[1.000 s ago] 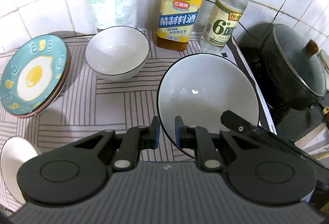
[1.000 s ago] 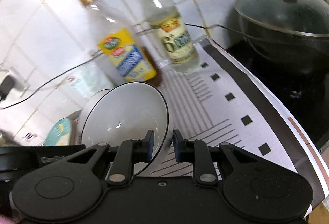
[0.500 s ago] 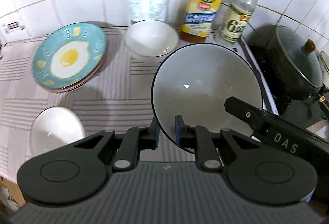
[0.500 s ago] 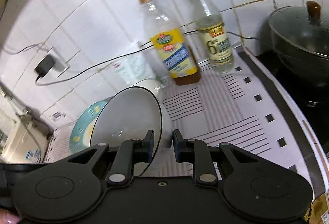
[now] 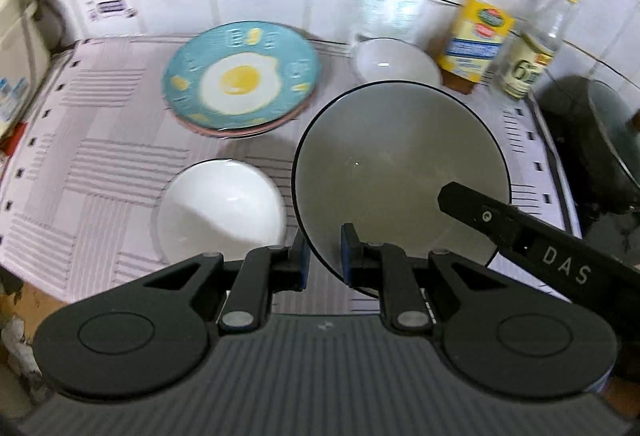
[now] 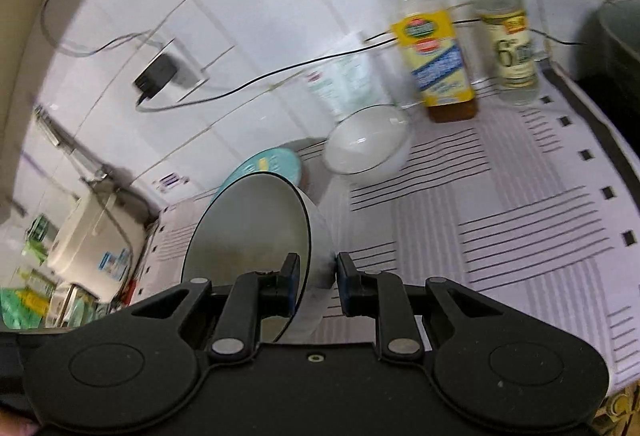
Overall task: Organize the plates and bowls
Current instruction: 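Carry the bowl with the left tool, nest it into the set-down bowl, release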
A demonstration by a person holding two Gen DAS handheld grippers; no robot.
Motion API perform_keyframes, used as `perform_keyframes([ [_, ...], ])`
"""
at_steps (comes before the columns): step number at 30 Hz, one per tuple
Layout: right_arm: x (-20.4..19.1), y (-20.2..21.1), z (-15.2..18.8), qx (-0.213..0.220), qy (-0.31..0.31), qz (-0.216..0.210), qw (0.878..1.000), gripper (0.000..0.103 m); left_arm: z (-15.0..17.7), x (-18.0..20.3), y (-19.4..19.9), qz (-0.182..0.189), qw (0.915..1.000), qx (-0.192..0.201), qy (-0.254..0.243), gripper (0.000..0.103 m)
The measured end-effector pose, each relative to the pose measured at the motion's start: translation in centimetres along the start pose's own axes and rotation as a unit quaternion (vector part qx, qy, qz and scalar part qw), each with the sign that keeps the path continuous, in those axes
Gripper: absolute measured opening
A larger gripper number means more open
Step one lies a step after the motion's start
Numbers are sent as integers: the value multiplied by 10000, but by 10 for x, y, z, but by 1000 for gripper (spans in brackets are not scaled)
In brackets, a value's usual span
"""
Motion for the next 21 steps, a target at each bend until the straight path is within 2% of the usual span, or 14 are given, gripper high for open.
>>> perform_keyframes([
  [4, -19, -16, 8, -181, 70, -202, 9996, 24, 3, -27, 0, -168, 9995, -99, 231, 14],
  [6, -25, -24, 12, -294, -42, -313, 9991, 24, 6, -39, -2, -139, 9990, -199, 364, 15],
  [17, -53, -65, 33, -606, 164, -615, 9961, 24, 18, -81, -23, -211, 9939, -698, 832, 16],
  [21, -59, -77, 38, -693, 275, -624, 9953, 24, 21, -94, -32, -100, 9904, -930, 1022, 16],
])
Point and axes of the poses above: each gripper's, at about its wrist camera, not at the fingertips, and y roughly against the way its jaws point, x to its right, z to its underside, the point moved 6 cm from there along -y, roughly the way its jaws point, and after that the axes turned 2 degrees about -x, right-handed, at the moved point
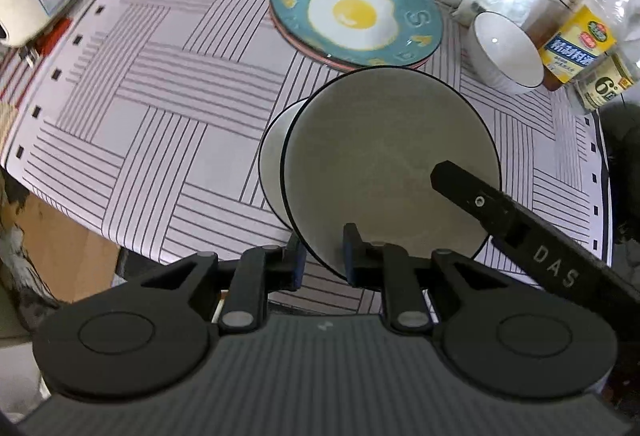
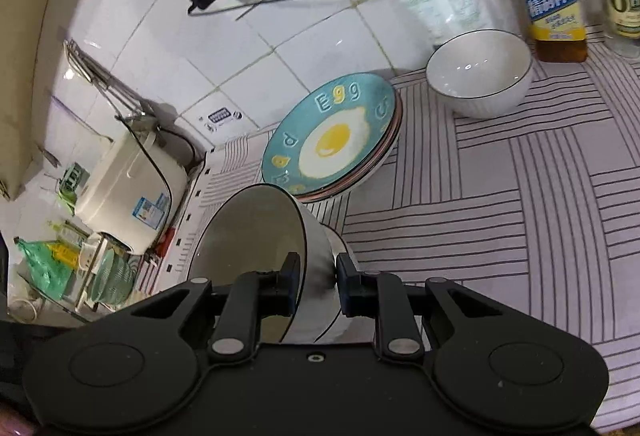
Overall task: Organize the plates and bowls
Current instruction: 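Carry the bowl with the left tool, nest it into the set-down bowl, release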
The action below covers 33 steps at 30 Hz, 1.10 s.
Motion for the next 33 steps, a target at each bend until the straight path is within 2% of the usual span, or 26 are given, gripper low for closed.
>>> perform_keyframes([
  [12, -19, -25, 10, 23, 1088, 531, 9926, 23, -9, -10, -20, 5, 9987, -513, 47, 19],
  [18, -32, -35, 16, 79, 1971, 959, 9757, 23, -10, -15, -28, -103, 9976, -688, 3, 20],
  [25, -33, -43, 15, 129, 2178, 1038, 9704, 21, -17, -19, -37, -41, 9969, -779, 45, 22],
  [29, -36, -48, 16, 124, 2466, 1264, 9607, 20, -20, -20, -41, -116, 9967, -799, 94, 24],
  [33, -29, -54, 17, 109, 2455, 1307, 9605, 20, -24, -15, -38, -151, 9968, -782, -24, 28],
])
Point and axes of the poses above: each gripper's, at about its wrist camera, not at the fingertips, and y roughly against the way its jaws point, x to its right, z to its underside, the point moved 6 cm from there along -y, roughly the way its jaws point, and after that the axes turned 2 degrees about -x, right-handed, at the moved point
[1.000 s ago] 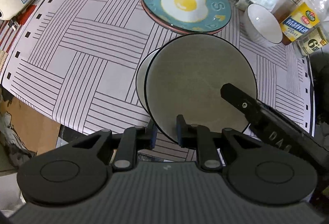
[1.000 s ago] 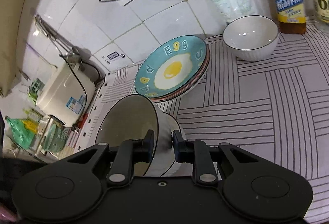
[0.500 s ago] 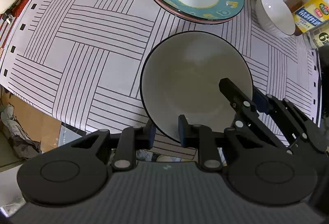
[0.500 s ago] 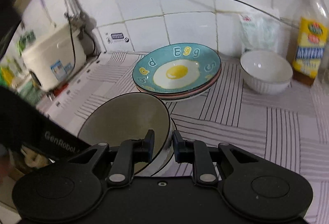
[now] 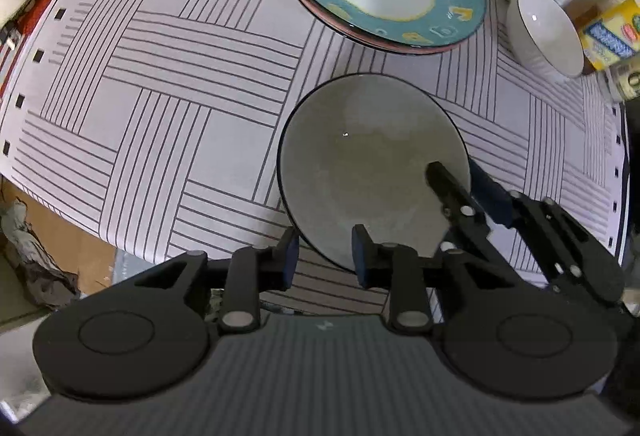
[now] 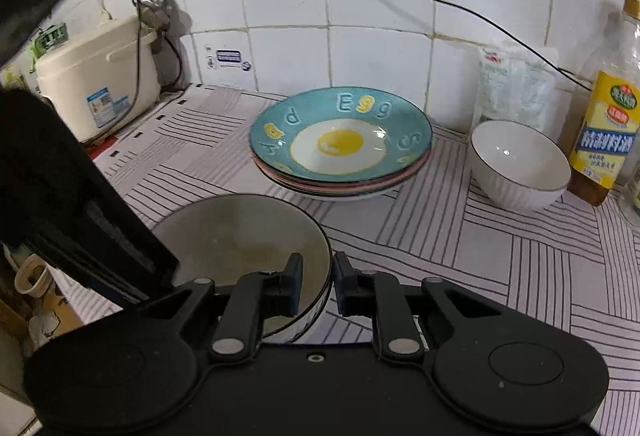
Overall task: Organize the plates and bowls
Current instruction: 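Carry the bowl with the left tool, nest it into the set-down bowl, release, then move the left tool to the remaining white bowl by the bottles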
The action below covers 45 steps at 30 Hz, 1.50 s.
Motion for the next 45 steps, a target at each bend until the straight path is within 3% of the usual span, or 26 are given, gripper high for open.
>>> perform_keyframes([
  [4, 6, -1, 6, -66, -223, -212, 9995, 21, 2, 6, 7, -74, 9998, 74, -149, 35],
  [11, 25, 23, 6, 29, -340, -738, 9967, 21, 13, 21, 33, -199, 9987, 342, -329, 38],
  [15, 40, 41, 6, 109, -292, -829, 9961, 23, 15, 40, 49, -199, 9968, 573, -518, 39],
  [24, 82, 75, 15, 308, -300, -494, 9979, 40, 13, 90, 62, -37, 9915, 993, -845, 41],
  [33, 110, 99, 21, 596, -338, -440, 9967, 44, 4, 126, 52, 29, 9882, 1137, -1022, 47],
  [38, 127, 95, 17, 712, -238, -280, 9968, 57, -16, 147, 53, 193, 9821, 1479, -1151, 55],
  [45, 153, 66, -4, 740, -131, 70, 9971, 72, -53, 164, 42, 553, 9786, 1777, -883, 62],
])
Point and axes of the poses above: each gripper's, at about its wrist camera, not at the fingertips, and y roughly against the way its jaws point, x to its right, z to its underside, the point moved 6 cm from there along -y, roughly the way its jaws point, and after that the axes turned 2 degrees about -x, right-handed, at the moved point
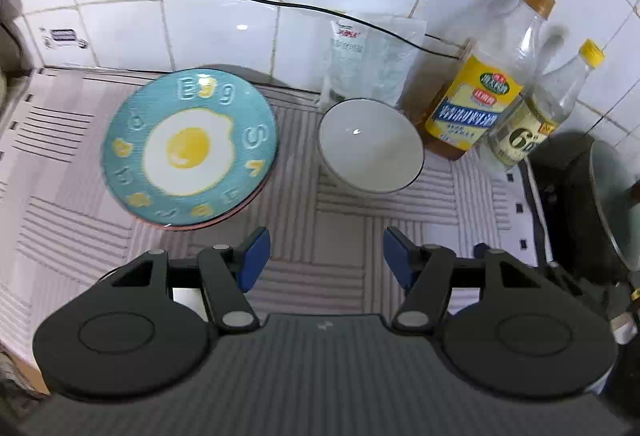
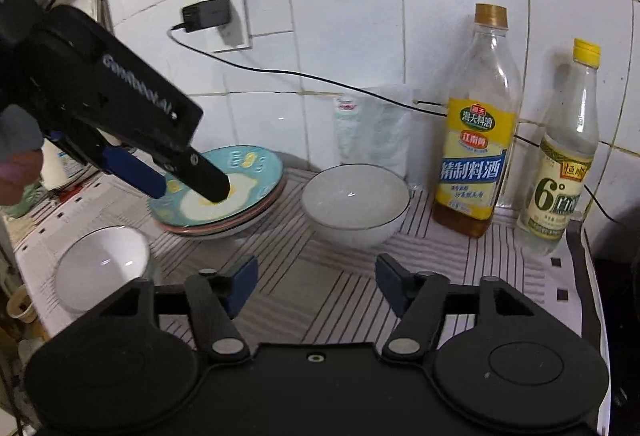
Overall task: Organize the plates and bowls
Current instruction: 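Move the left tool to the remaining white bowl by the bottles, then close the left tool on the remaining white bowl's rim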
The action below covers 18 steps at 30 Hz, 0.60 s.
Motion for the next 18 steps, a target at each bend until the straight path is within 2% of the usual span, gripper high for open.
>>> perform_keyframes([
  [6, 17, -36, -3, -256, -226, 186, 9992, 76, -12, -4, -37, 104, 9996, -83, 250, 62],
  [8, 19, -49, 0, -316, -194, 259, 9990, 83, -17, -5, -50, 129, 9994, -76, 318, 62],
  [9, 20, -55, 2, -354, -171, 315, 9987, 90, -19, -5, -56, 150, 9992, -77, 365, 62],
  [14, 22, -86, 9, -488, 45, 493, 9976, 92, -28, -9, -93, 238, 9975, -279, 596, 62],
  [18, 25, -112, 11, -507, 41, 549, 9972, 92, -36, -7, -113, 133, 9985, -343, 406, 62],
])
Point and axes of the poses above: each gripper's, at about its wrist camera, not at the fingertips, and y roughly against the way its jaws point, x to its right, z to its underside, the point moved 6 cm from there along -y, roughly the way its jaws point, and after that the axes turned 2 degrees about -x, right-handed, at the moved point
